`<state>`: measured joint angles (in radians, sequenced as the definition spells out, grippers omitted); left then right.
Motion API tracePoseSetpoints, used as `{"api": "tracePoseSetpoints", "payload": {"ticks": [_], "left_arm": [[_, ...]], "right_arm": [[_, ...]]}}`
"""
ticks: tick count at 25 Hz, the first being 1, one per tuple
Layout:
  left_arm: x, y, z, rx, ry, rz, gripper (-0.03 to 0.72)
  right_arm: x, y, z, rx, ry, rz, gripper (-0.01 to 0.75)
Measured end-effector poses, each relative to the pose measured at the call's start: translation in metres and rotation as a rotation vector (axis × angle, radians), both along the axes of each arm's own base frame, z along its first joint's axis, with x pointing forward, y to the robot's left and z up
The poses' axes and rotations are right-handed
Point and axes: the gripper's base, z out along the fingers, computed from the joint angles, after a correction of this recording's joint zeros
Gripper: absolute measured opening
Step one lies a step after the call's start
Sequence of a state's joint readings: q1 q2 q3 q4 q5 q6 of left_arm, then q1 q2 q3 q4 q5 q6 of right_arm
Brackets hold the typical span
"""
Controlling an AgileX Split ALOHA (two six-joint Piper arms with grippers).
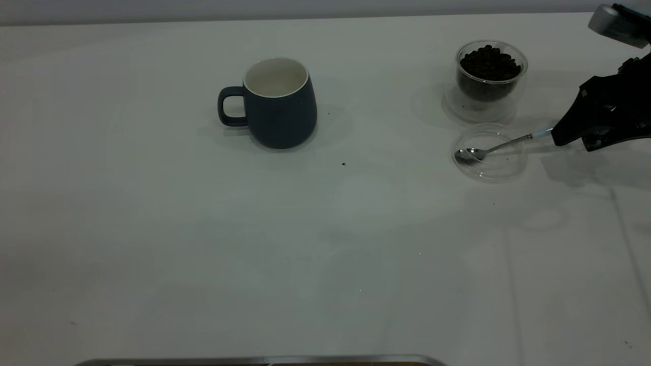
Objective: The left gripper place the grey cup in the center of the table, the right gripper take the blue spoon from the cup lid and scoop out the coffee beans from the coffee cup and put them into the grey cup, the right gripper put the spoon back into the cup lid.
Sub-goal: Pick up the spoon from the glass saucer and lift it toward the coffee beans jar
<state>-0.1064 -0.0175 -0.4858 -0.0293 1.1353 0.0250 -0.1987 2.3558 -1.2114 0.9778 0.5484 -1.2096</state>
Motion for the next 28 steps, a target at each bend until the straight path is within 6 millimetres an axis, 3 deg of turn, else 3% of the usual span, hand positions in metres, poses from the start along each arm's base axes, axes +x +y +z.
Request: {"api": "tracePoseSetpoints", "payload": {"ticks": [10,15,22,28], "left_arm": [[0.000,0.000,0.000,0.000,0.000,0.000,0.555],[0.000,0.000,0.000,0.002,0.000,-0.002,0.555],[0.000,0.000,0.000,0.002,0.000,-0.002,0.555],[0.000,0.000,0.000,0.002,0.000,-0.002,0.555]], "right_arm": [[0.021,-0.004,0.008,-0.035,-0.088,0.082,0.590],[0.023,-0.001,-0.007,0.011,-0.053,0.109,0.590],[0.022,0.003,-0.005,0.064,-0.042,0.156,0.586],[0.020,0.006,-0.003,0.096,-0.033,0.183,0.471]]}}
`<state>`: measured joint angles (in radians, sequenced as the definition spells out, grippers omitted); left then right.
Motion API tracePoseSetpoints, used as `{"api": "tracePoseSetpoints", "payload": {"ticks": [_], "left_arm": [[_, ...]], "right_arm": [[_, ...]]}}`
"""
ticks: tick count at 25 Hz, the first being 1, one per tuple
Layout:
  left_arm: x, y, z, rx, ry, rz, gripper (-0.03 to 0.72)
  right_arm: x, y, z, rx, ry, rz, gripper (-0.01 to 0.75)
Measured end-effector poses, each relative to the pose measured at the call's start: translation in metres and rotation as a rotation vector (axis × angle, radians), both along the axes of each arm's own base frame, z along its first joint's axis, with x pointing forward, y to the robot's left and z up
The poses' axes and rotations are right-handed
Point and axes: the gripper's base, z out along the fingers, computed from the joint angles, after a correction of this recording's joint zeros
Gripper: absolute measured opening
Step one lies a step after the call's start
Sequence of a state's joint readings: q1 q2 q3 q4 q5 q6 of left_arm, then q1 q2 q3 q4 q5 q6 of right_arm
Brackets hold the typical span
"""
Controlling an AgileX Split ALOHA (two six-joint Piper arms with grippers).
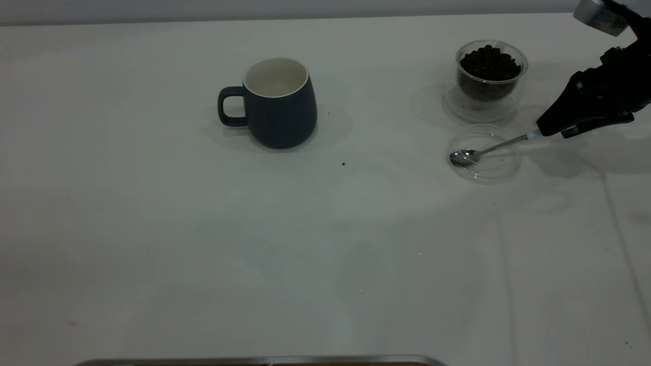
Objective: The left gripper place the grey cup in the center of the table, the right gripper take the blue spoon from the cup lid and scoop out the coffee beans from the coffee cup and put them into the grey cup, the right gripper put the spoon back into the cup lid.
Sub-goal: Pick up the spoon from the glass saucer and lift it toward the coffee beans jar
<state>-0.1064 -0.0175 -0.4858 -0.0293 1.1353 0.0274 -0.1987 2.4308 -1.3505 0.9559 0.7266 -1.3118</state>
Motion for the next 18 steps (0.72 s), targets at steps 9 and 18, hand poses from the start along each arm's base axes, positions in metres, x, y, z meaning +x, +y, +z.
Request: {"api": "tracePoseSetpoints", "payload": {"ticks": [9,18], "left_arm": [[0.000,0.000,0.000,0.000,0.000,0.000,0.555],[0.000,0.000,0.000,-0.002,0.000,0.002,0.555]], "right_arm": [[-0.005,0.007,0.005,0.082,0.046,0.034,0.203],[0.000,0.006,0.049,0.076,-0.006,0.061,0.107]]}}
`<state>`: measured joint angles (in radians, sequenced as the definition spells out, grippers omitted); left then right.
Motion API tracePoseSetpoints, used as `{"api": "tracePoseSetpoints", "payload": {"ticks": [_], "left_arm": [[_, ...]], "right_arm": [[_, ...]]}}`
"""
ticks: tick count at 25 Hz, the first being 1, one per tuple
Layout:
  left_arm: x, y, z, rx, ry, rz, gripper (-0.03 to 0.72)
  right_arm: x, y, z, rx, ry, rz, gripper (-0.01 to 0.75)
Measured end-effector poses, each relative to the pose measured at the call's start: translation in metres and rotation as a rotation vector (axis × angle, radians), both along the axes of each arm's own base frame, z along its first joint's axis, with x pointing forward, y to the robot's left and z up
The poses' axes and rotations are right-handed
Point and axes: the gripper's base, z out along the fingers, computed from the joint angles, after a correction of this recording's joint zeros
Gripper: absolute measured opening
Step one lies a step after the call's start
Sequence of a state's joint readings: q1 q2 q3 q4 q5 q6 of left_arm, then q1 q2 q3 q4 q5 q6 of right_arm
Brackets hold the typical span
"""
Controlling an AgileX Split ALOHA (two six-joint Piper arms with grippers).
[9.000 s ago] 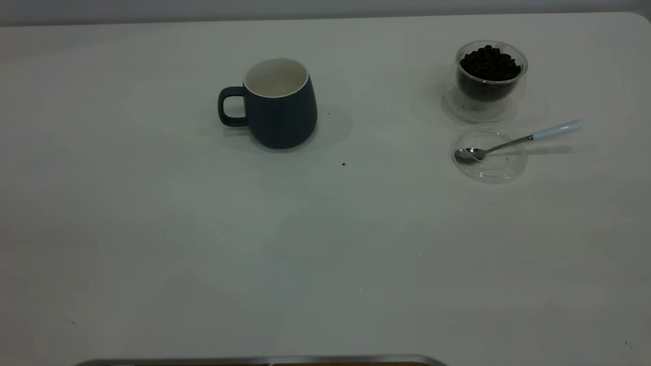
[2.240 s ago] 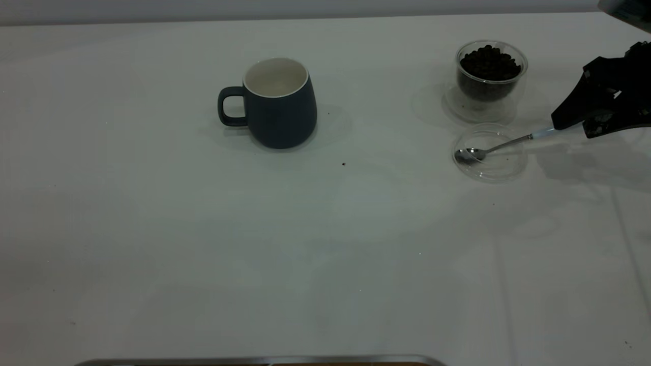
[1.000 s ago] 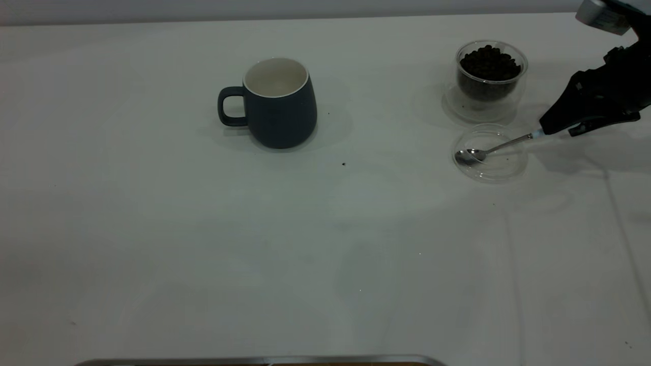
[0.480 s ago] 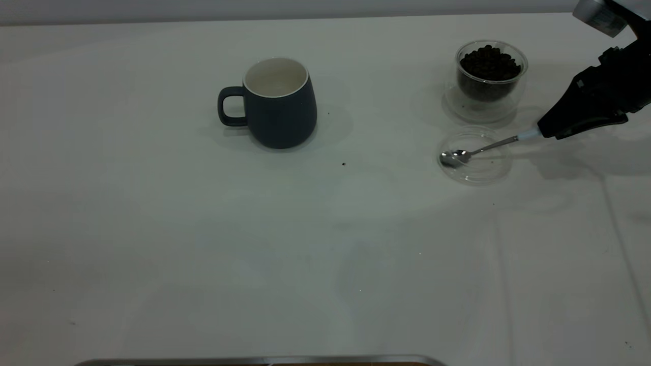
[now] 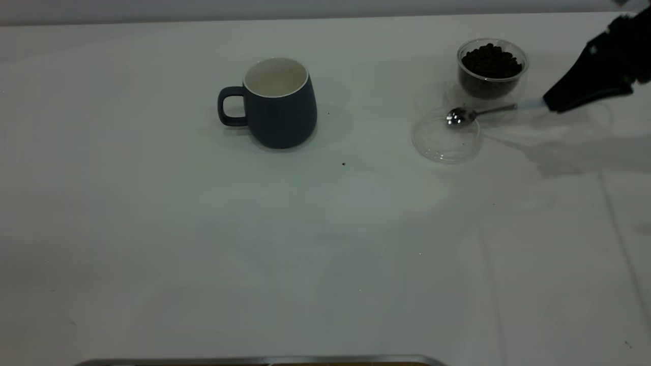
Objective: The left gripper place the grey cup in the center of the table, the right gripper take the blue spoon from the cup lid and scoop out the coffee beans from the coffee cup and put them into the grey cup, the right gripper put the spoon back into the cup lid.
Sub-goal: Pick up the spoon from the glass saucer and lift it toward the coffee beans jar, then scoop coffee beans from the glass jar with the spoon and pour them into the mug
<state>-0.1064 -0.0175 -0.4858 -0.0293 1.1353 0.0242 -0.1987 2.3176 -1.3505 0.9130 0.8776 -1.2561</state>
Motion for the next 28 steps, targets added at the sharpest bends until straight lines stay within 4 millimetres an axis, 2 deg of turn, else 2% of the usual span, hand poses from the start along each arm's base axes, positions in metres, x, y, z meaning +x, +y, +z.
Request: {"api": "tracePoseSetpoints", "payload": {"ticks": [10,16,22,28], "left_arm": [[0.000,0.000,0.000,0.000,0.000,0.000,0.555],[0.000,0.000,0.000,0.000,0.000,0.000,0.555],[0.000,0.000,0.000,0.001,0.000,-0.001,0.555],[0.000,0.000,0.000,0.001,0.000,-0.001,0.555]], "right_arm": [[-0.010,0.004,0.052,0.040,0.068,0.029,0.107],[-0.002,0.006,0.080,0.087,-0.018,-0.086,0.107],[0.010,-0.003,0.073,0.020,-0.046,-0.258,0.107],[0.011,-0.009,0.065,-0.046,-0.055,-0.282,0.107]]}}
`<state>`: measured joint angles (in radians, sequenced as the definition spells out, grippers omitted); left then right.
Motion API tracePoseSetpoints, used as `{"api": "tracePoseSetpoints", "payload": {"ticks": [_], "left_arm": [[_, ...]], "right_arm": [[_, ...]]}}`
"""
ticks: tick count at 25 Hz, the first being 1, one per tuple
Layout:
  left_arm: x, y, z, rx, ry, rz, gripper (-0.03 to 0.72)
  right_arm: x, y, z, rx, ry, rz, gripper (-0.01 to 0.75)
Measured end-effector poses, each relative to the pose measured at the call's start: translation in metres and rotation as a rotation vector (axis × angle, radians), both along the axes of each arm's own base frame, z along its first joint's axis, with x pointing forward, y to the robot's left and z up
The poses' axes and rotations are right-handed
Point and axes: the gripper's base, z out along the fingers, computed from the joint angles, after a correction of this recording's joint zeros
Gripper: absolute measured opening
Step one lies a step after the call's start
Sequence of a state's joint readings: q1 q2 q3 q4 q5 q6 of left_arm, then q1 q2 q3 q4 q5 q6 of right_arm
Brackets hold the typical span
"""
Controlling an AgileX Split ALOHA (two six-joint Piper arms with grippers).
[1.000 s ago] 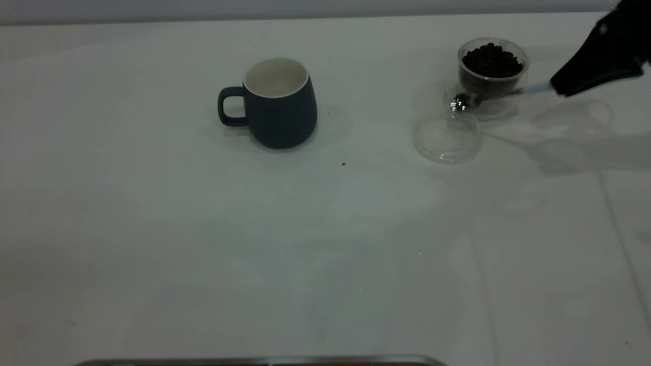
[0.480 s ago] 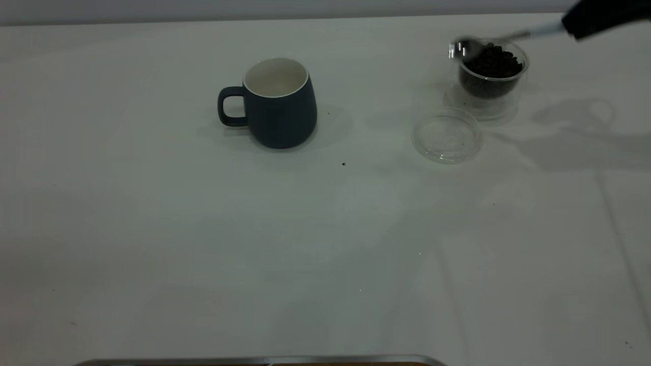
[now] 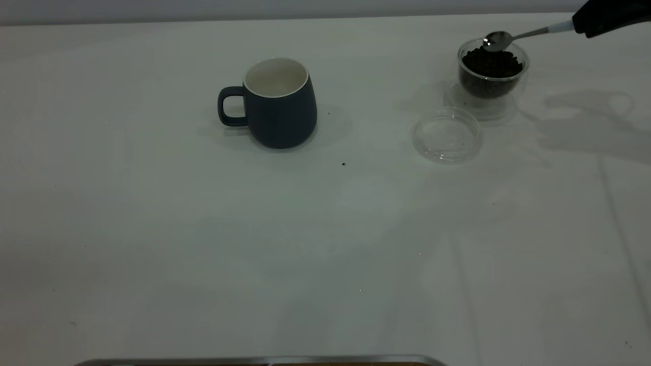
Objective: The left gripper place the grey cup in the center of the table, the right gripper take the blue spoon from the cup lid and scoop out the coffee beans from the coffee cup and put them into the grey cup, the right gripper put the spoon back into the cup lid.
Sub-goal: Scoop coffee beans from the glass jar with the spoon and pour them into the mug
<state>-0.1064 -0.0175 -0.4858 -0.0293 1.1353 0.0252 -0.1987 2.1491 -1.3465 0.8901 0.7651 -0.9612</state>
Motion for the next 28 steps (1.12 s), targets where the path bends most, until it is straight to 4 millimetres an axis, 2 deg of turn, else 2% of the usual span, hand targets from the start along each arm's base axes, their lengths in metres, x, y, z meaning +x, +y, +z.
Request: {"api": "tracePoseSetpoints", "payload": {"ticks": [9,21,28], "left_arm": [[0.000,0.000,0.000,0.002,0.000,-0.002,0.555],[0.000,0.000,0.000,0.002,0.000,-0.002,0.555],[0.000,0.000,0.000,0.002,0.000,-0.002,0.555]], "right_arm": [[0.000,-0.004,-0.018,-0.044,0.029,0.000,0.107],[-0.002,0.004,-0.034,0.114,0.113,-0.053,0.107],[-0.005,-0.013,-0.042,0.217,0.139,-0.106,0.107]]}}
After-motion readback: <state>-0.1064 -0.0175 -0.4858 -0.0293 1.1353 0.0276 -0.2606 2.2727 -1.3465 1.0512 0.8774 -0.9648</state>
